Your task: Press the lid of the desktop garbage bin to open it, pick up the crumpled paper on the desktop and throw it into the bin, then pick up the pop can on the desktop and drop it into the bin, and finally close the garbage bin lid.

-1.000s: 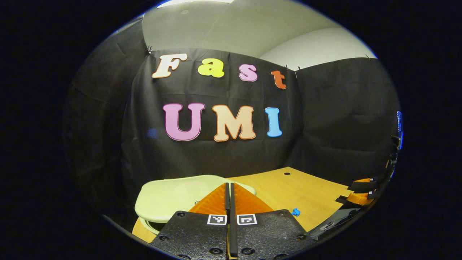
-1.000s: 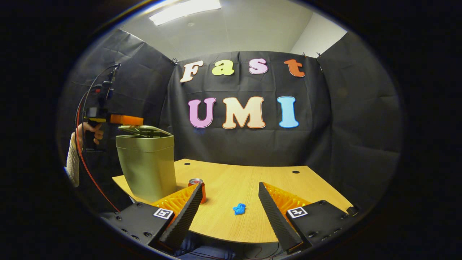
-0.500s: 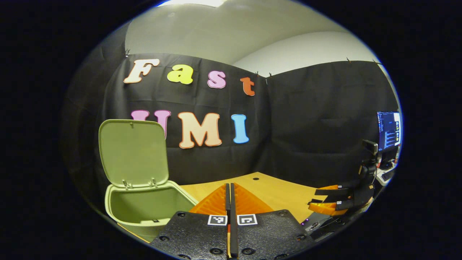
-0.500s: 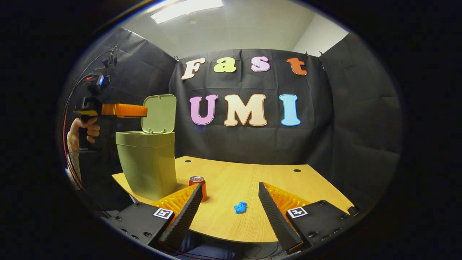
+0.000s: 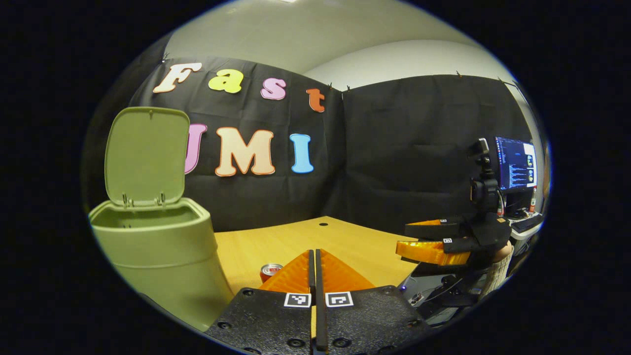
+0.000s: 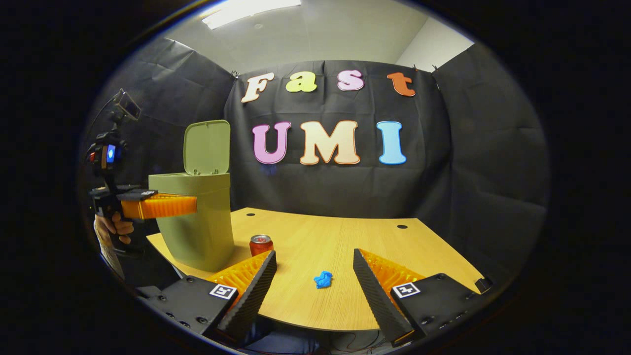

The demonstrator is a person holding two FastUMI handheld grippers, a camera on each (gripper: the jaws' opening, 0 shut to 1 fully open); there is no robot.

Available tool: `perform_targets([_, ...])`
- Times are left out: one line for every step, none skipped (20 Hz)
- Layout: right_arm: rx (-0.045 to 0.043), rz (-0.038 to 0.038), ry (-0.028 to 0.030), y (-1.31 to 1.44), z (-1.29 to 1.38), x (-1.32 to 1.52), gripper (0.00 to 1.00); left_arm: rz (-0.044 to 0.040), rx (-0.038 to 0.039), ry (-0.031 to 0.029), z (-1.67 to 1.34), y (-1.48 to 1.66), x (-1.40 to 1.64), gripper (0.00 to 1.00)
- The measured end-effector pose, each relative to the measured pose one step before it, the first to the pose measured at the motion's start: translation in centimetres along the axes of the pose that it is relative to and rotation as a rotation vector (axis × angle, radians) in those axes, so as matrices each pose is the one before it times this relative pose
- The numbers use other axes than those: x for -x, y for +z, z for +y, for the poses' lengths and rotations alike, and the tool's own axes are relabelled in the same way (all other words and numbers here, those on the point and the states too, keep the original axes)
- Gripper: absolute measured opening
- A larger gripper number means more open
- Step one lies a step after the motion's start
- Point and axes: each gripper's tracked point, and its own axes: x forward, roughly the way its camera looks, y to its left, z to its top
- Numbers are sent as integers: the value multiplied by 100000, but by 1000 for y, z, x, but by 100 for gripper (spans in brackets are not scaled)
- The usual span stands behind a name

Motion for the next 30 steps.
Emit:
perform_targets([446,1090,-18,-304,9,-487,99,1231,468,-350,-54,-994,-53,0])
perform_targets([538,1302,215,-494,181,-497,99,1109,120,-155,-20,-780,71,0])
perform_targets([427,1945,631,-554,157,-569,99,717,219,53,52,-562,-24,0])
perform_targets([312,1983,864,-721,198,-734,99,1226,280,719,318,-716,-93,0])
perform_targets([136,1690,636,-586,6,-440,99,1628,492,-181,2,-623,85,0])
perform_targets([202,2385,300,-602,-107,-750,99,683,542,-325,-216,-587,9,1])
perform_targets([421,3528,461,-560,-167,-870,99,775,296,-856,-254,-331,-56,2])
perform_targets([656,2742,378,-412,-150,-1020,99,656,-31,-667,-193,-468,11,6])
perform_targets([946,2400,113,80,-241,-894,99,724,-430,-830,-220,-354,20,9])
perform_targets([1075,2539,-104,72,-294,-947,99,506,-890,-515,-177,-359,10,21])
perform_targets([1267,2986,39,12,-111,-915,99,515,-1084,-178,53,-358,-31,34])
perform_targets([1659,3263,1135,-194,-70,-984,99,537,-648,33,135,-289,15,45])
perform_targets([1137,3131,1016,19,22,-1052,99,904,-414,-455,20,-221,-174,48])
perform_targets([959,2848,1064,30,-119,-944,98,910,-289,-403,-28,-430,-26,55])
perform_targets([570,2680,936,172,-11,-879,99,43,0,4,188,-21,-17,65])
perform_targets([27,3495,2488,-28,201,-1106,99,469,314,54,179,-48,30,75])
perform_targets([-724,3406,2262,-89,169,-917,99,514,430,339,100,-214,-53,78])
perform_targets([-1434,4647,1360,-440,-54,-1072,99,236,221,344,235,-117,36,83])
perform_targets([-1226,3497,1369,-186,-98,-992,99,-126,163,301,160,71,41,84])
perform_targets([-1557,3339,208,-204,-324,-791,99,53,281,355,119,19,-43,84])
perform_targets([-1323,3246,-235,-423,-420,-738,99,-18,19,-169,50,3,-43,84])
perform_targets([-1012,2263,-1288,252,-801,-773,99,176,-62,-236,-131,-78,-71,84])
perform_targets([-773,1736,-1180,147,-765,-677,99,314,-41,-201,-54,-65,-8,84])
perform_targets([-952,1603,-404,98,-355,-467,99,327,112,-298,5,-107,-30,84])
perform_targets([-999,1663,480,92,-163,-462,99,173,273,-229,-40,13,-15,84])
perform_targets([-674,1894,176,-371,18,-648,99,96,409,30,94,-41,37,84])
perform_targets([54,1266,-95,-74,-86,-207,99,178,383,234,192,-6,22,84])
perform_targets([778,1222,-159,-96,-39,-219,98,80,266,213,109,-66,-42,84])
perform_targets([952,1074,-432,-307,15,-300,98,255,408,539,202,-34,-21,84])
perform_targets([913,930,-111,-128,79,-177,98,454,536,382,250,-167,-72,84])
